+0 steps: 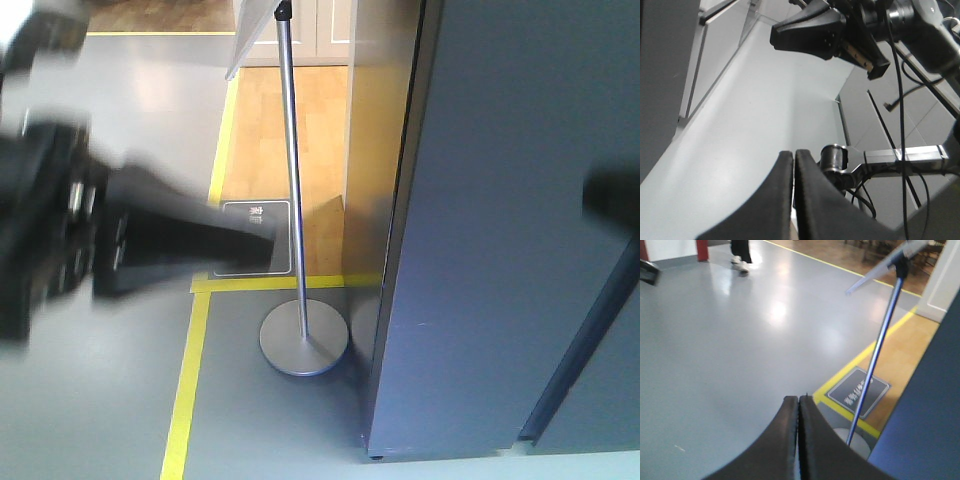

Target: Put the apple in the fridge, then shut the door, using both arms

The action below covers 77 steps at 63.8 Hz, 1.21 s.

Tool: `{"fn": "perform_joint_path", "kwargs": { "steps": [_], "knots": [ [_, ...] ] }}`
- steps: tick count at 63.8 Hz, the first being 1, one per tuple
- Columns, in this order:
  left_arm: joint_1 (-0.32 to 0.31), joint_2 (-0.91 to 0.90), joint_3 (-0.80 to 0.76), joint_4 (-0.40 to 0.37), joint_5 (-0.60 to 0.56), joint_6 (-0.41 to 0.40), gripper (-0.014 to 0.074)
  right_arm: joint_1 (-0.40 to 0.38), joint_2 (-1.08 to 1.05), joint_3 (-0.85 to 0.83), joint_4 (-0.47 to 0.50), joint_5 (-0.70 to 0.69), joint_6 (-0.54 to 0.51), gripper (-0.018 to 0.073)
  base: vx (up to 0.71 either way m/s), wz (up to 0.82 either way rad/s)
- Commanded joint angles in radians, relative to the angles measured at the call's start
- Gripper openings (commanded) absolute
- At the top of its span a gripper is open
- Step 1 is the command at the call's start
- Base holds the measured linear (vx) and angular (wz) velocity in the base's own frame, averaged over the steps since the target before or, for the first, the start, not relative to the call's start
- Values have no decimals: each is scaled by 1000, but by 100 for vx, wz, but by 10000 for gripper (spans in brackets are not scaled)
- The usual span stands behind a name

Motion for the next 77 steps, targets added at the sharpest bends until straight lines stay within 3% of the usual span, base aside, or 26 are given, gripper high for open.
{"fn": "perform_joint_path", "kwargs": {
  "steps": [1, 12, 18, 29, 43, 60, 77],
  "knots": [
    [-3, -105, 144, 5, 131, -7, -8, -4, -103, 123, 41, -96, -12, -5, 0, 0],
    [-3, -257, 454, -10, 351, -7, -8, -4, -264, 359, 40, -123, -11, -5, 0, 0],
    [-3, -315, 581, -60, 451, -7, -8, -4, -327, 440, 40, -153, -10, -5, 0, 0],
    [-3, -372, 679, -167, 546, -7, -8, -4, -374, 498, 44, -163, -9, -5, 0, 0],
    [-3, -379, 680, -243, 558, -7, -8, -4, -374, 498, 45, -157, -9, -5, 0, 0],
    [-3, -379, 680, -242, 548, -7, -8, -4, -374, 498, 45, -143, -9, -3, 0, 0],
    [-3, -379, 680, -243, 412, -7, -8, -4, -374, 498, 45, -143, -9, -3, 0, 0]
  ]
}}
